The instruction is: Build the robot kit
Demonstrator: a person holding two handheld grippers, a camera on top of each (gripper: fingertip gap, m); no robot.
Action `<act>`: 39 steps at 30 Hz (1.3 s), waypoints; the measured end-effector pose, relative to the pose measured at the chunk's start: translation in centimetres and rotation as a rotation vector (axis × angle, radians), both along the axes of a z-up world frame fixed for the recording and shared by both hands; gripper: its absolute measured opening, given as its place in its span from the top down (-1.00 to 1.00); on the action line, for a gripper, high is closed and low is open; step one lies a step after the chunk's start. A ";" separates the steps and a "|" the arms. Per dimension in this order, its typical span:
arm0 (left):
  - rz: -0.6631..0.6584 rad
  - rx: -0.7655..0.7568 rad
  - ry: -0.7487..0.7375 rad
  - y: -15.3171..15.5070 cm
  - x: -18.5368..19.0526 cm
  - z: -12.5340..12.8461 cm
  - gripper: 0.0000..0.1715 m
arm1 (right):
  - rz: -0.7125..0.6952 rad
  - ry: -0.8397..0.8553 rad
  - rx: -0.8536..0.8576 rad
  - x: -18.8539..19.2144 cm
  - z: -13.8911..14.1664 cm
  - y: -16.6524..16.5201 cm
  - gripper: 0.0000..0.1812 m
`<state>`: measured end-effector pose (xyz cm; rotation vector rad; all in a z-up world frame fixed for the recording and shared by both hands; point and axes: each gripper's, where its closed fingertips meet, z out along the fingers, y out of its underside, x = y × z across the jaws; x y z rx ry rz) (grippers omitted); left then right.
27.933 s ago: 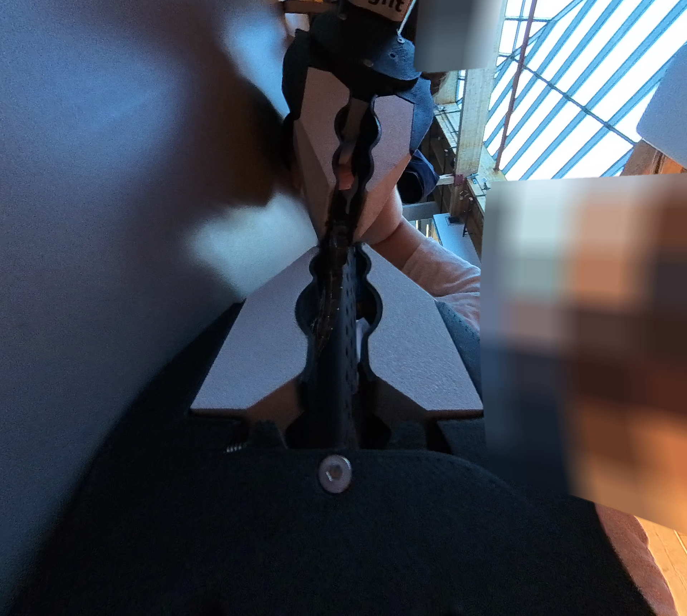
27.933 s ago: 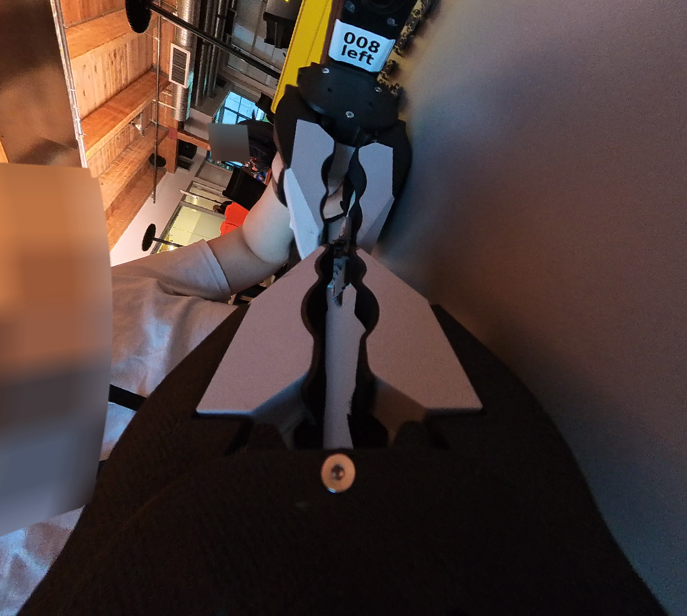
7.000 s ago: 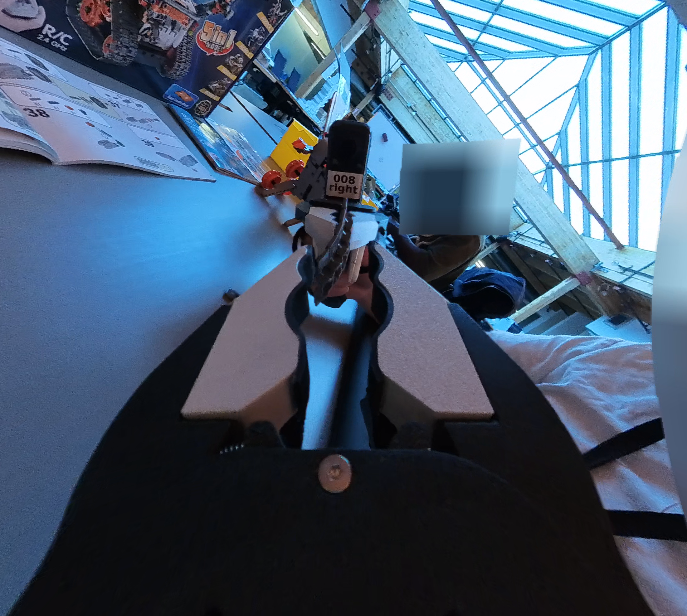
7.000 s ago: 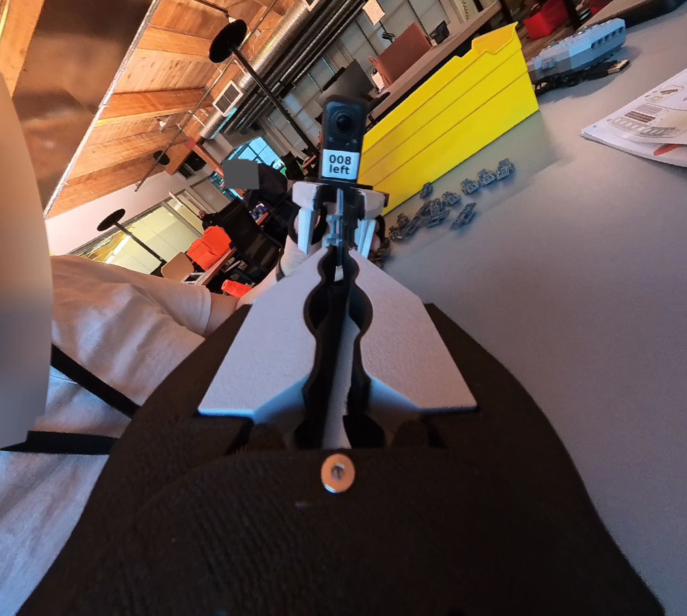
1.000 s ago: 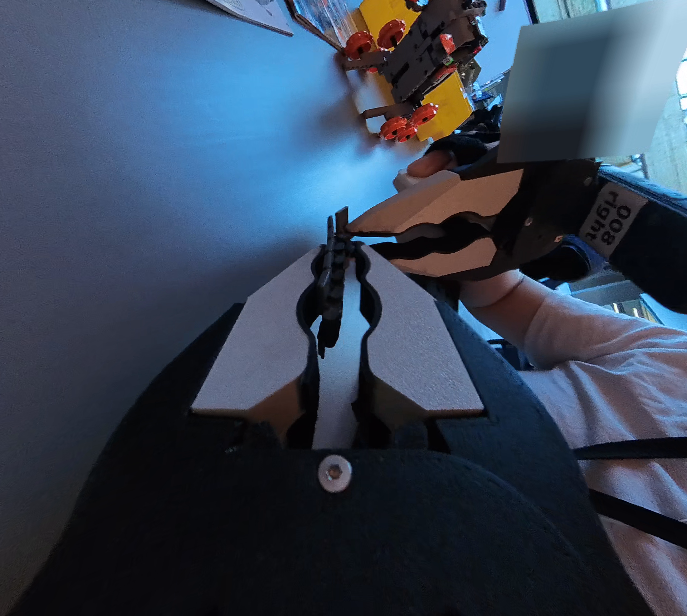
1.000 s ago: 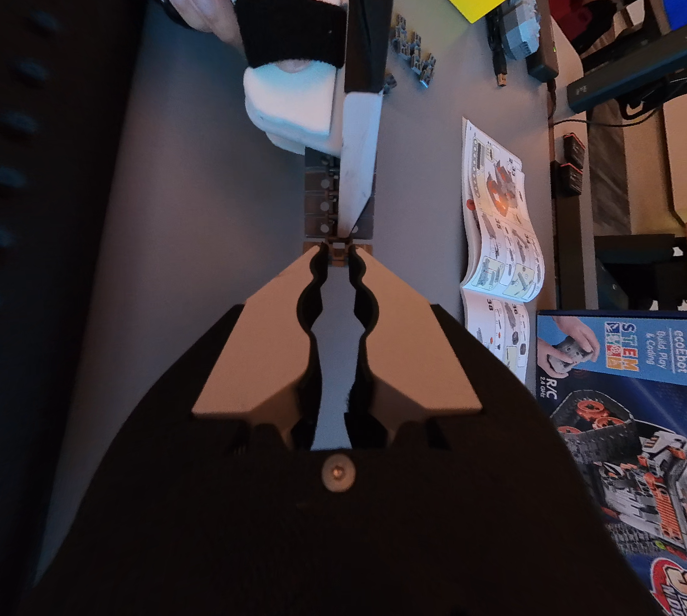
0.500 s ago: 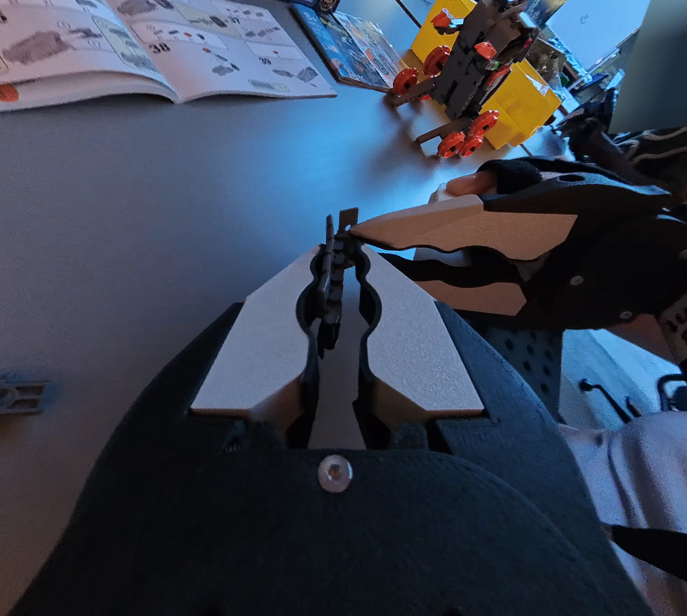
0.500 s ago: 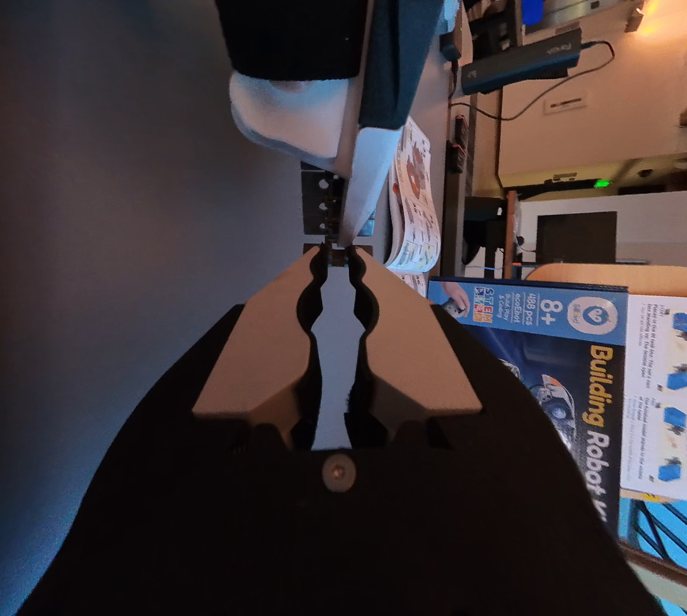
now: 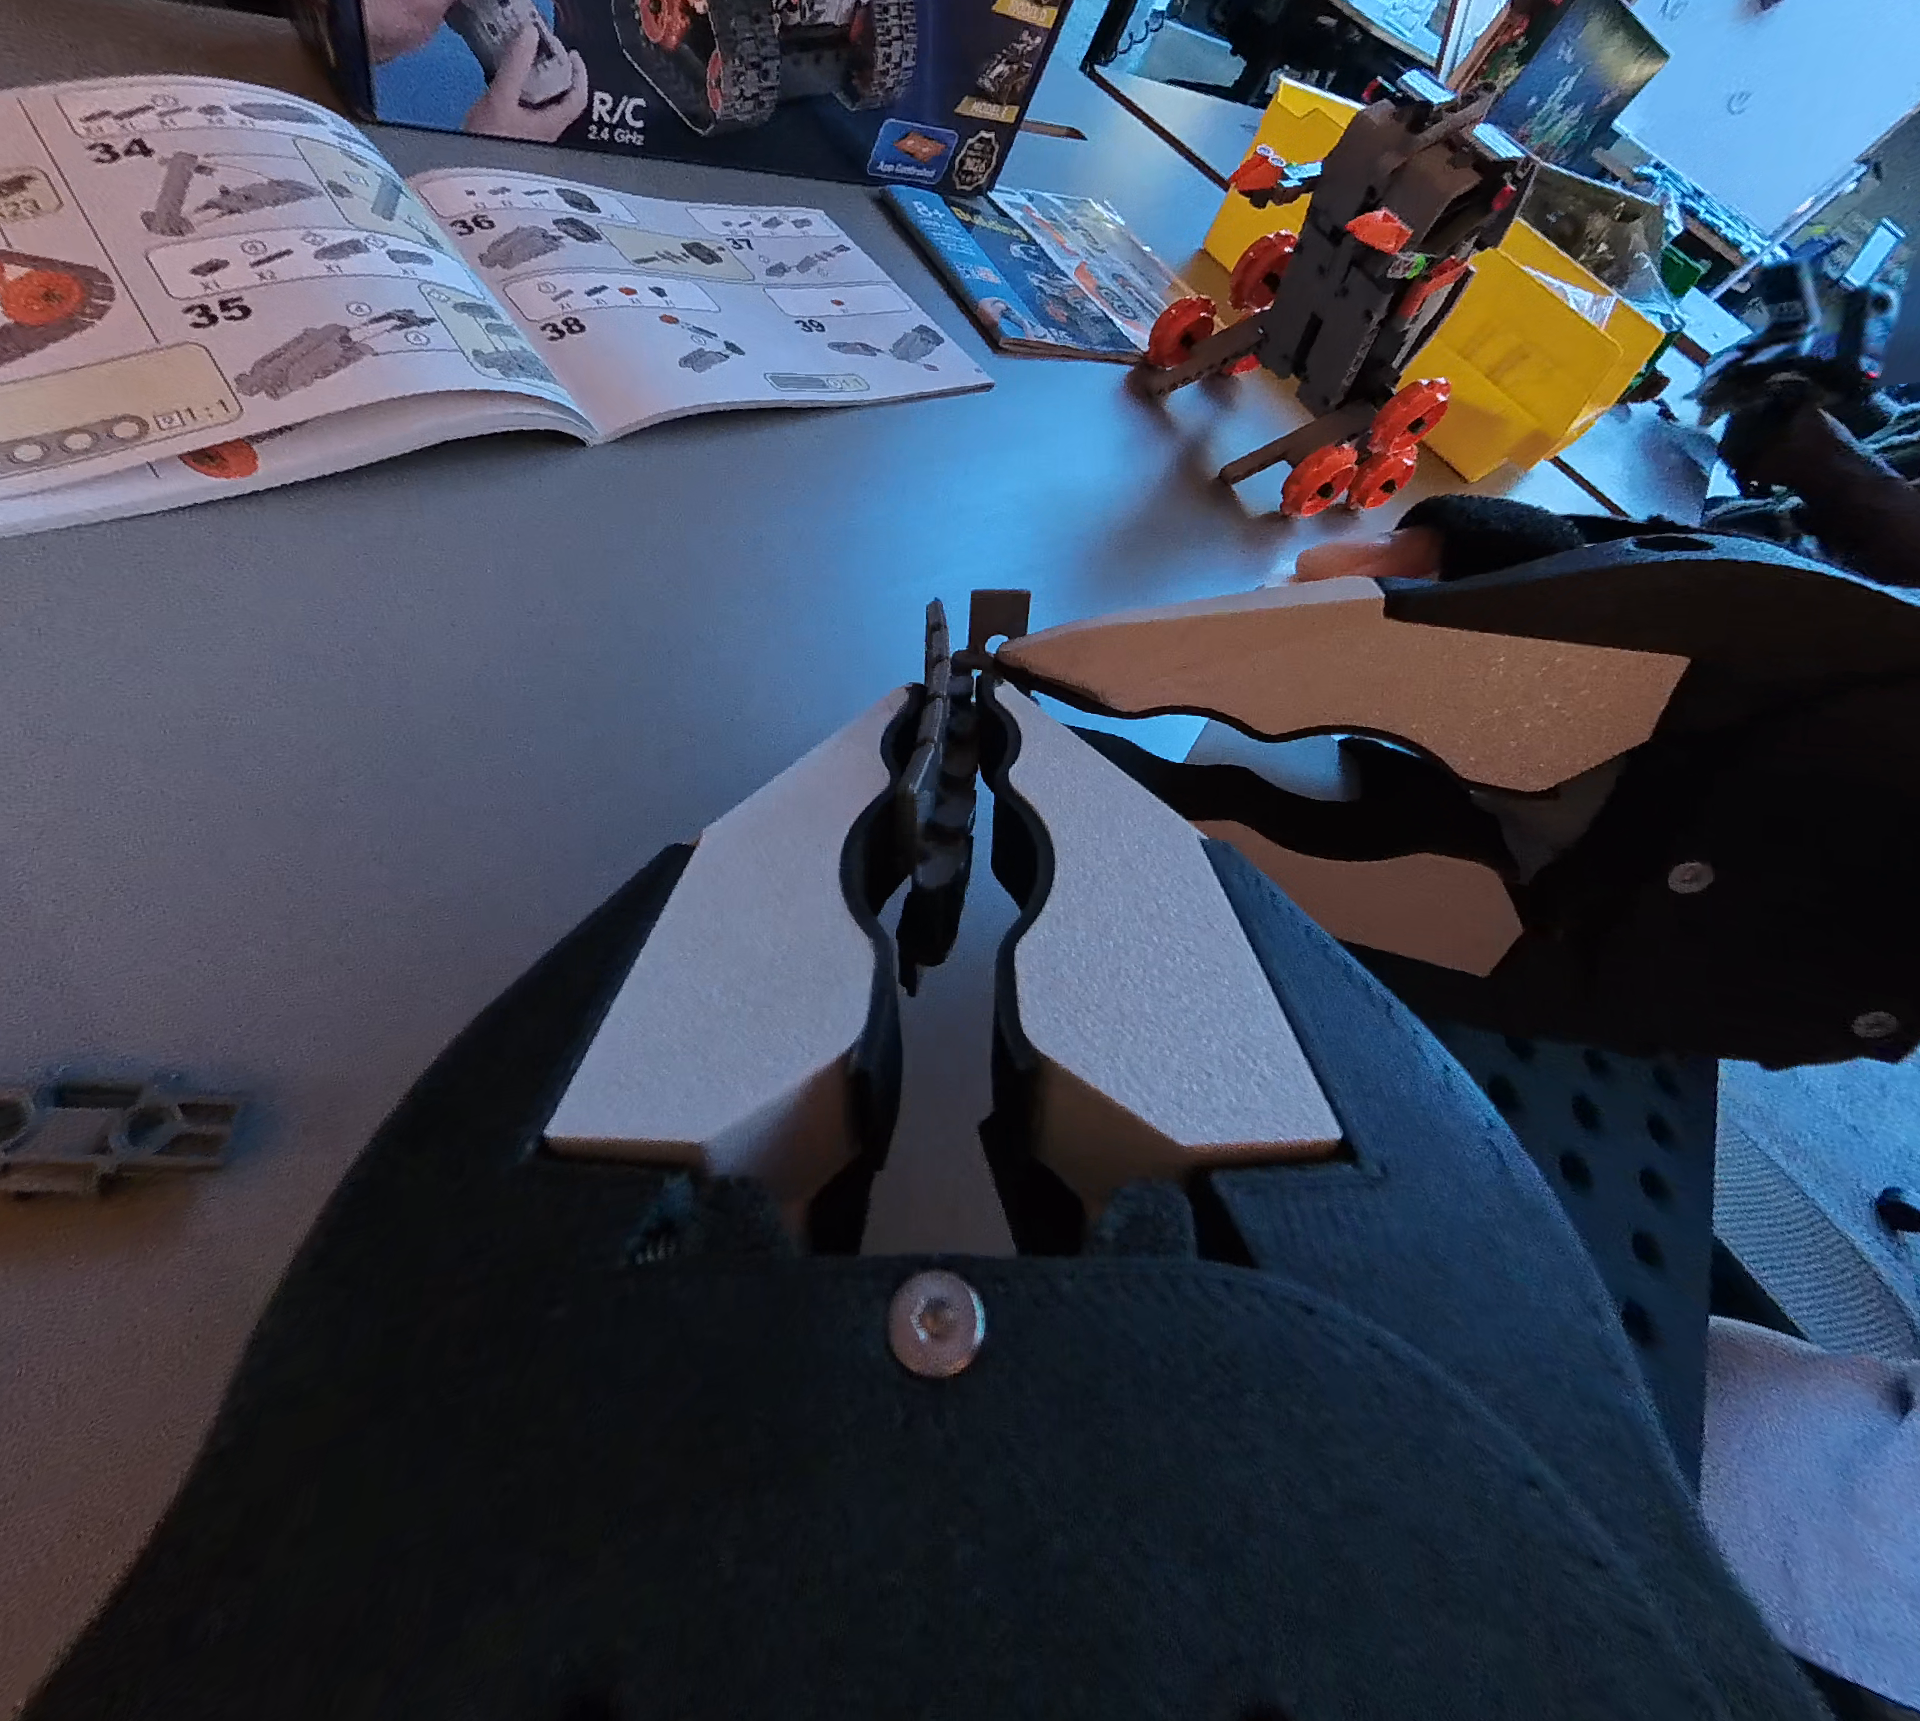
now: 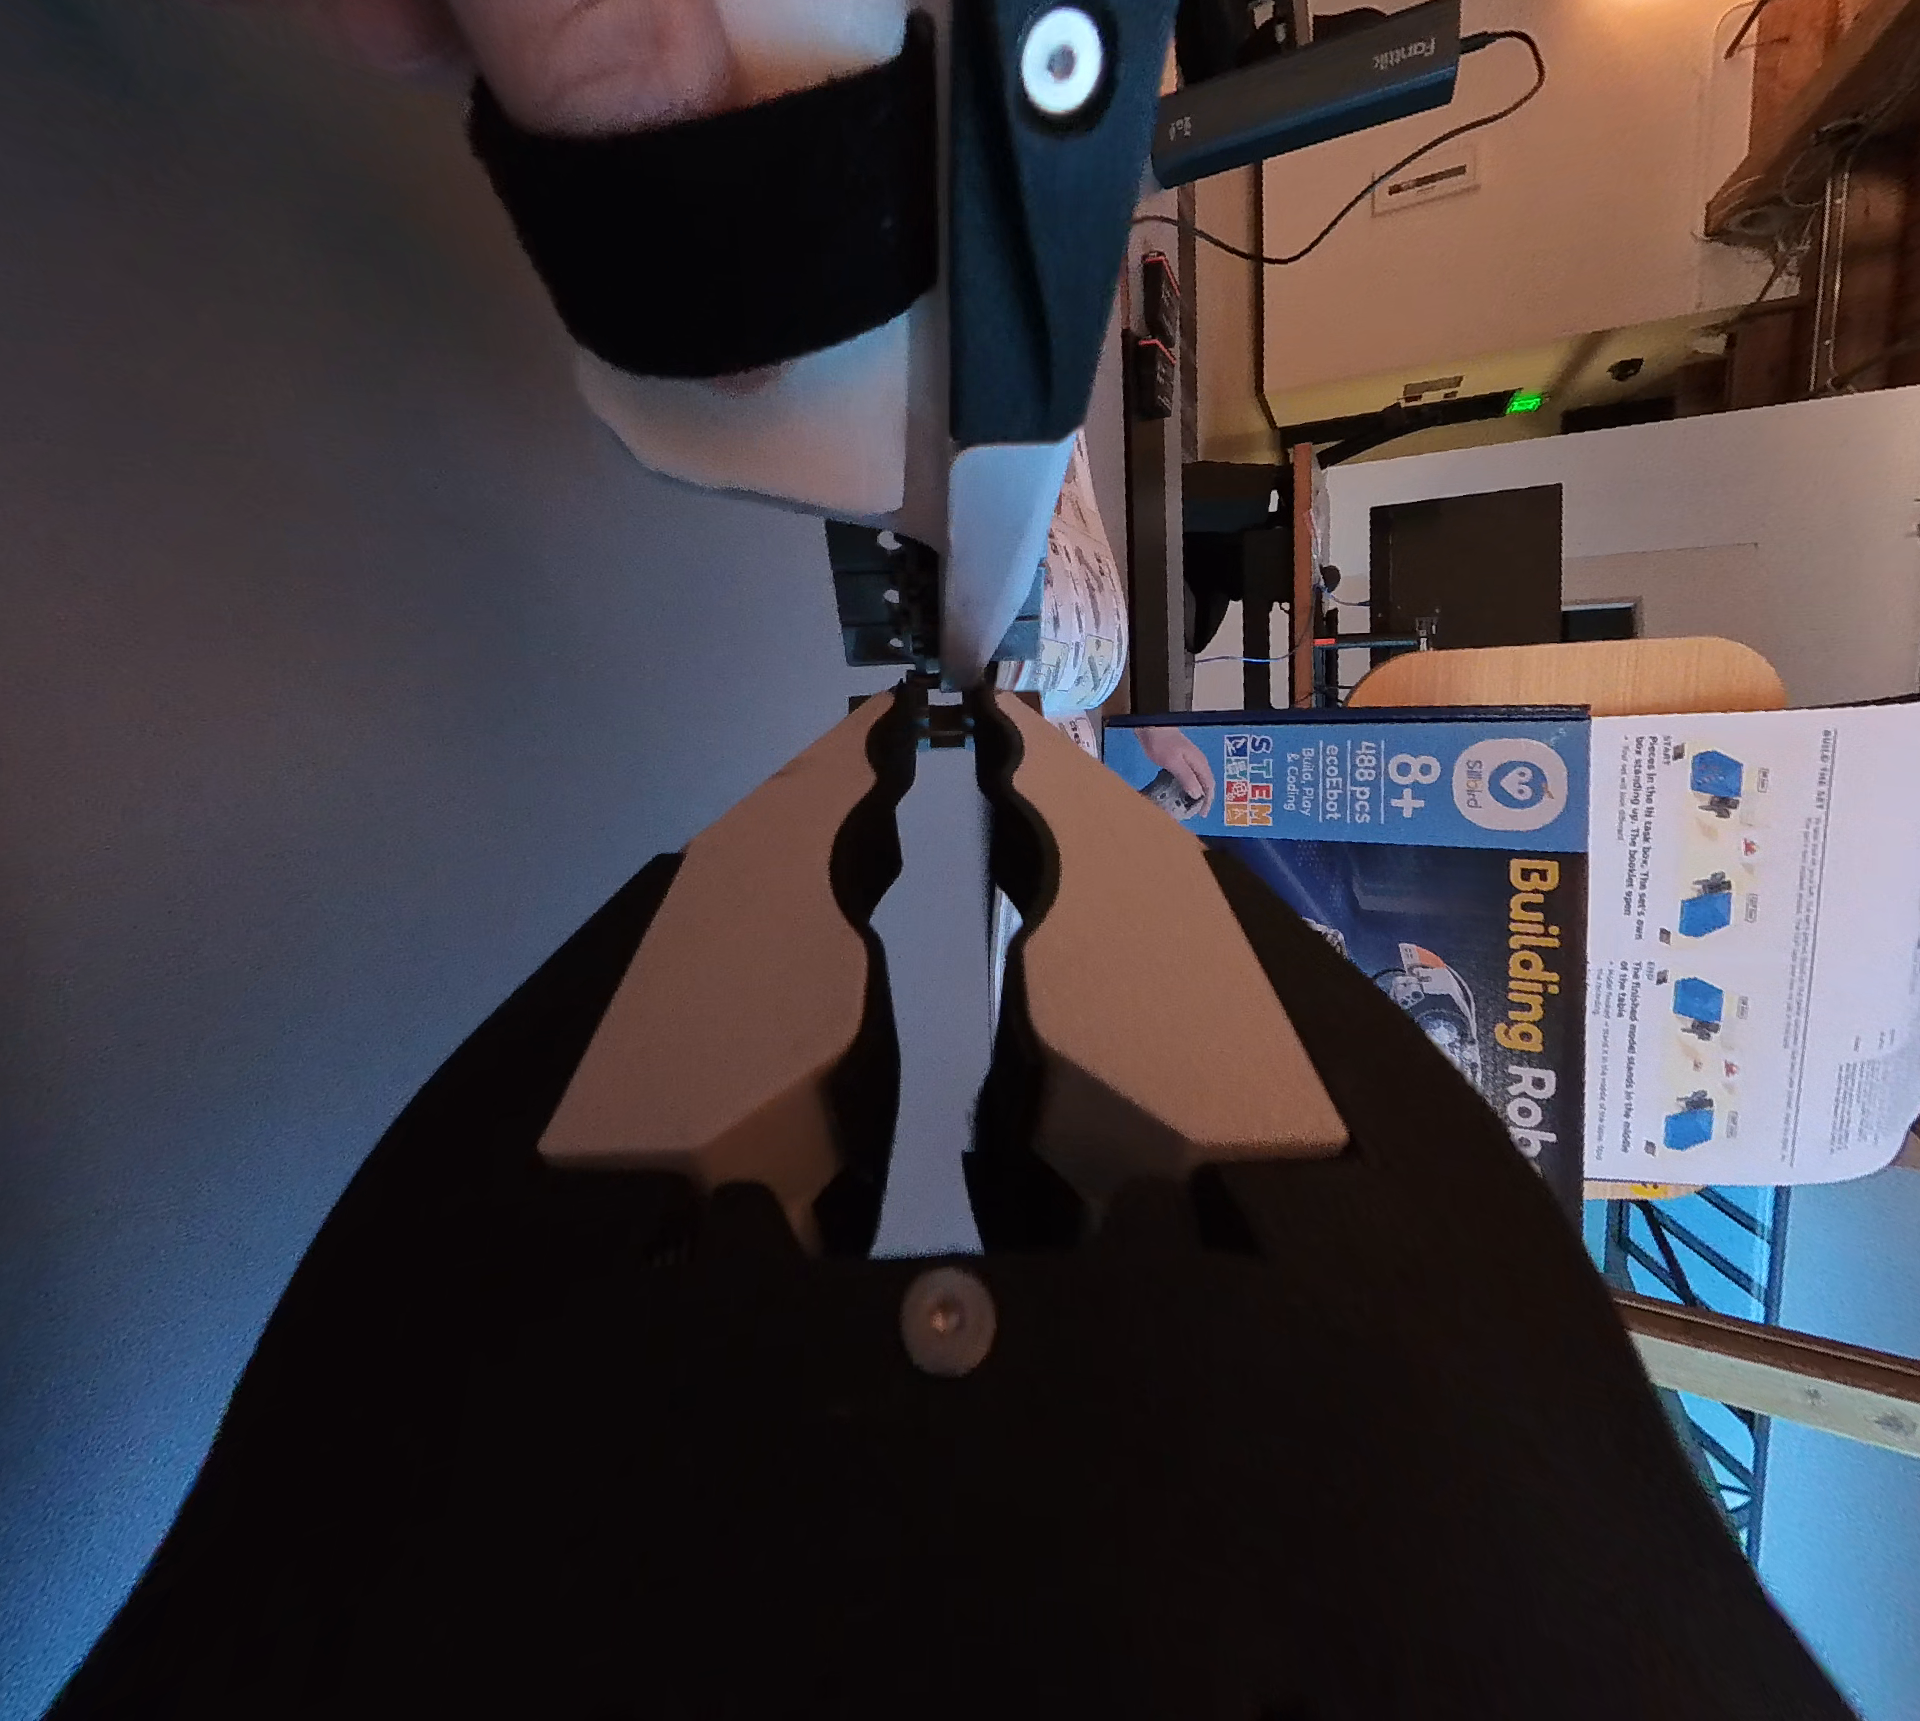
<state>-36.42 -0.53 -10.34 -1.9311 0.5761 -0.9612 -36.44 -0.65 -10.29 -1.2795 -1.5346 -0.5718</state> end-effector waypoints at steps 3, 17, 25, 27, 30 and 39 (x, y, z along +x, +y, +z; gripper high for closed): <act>0.014 0.045 0.040 0.1 0.1 0.2 0.93 | -0.009 0.005 0.016 0.1 0.2 0.1 0.91; -0.018 0.055 -0.028 -0.1 -0.3 1.4 0.93 | 0.089 0.038 0.098 -0.5 1.5 -0.2 0.90; -0.087 -0.036 -0.183 -1.0 -0.5 2.1 0.93 | 0.166 0.080 0.067 -0.6 2.3 -1.2 0.90; -0.111 -0.067 -0.189 -1.2 -0.3 1.7 0.93 | 0.197 0.092 0.037 -0.6 2.1 -1.4 0.90; -0.184 -0.127 -0.185 -2.0 -0.1 1.0 0.93 | 0.284 0.096 -0.045 -0.4 1.3 -2.1 0.90; -0.328 -0.173 -0.289 -3.8 0.5 2.1 0.93 | 0.461 0.276 -0.246 0.4 2.3 -3.9 0.90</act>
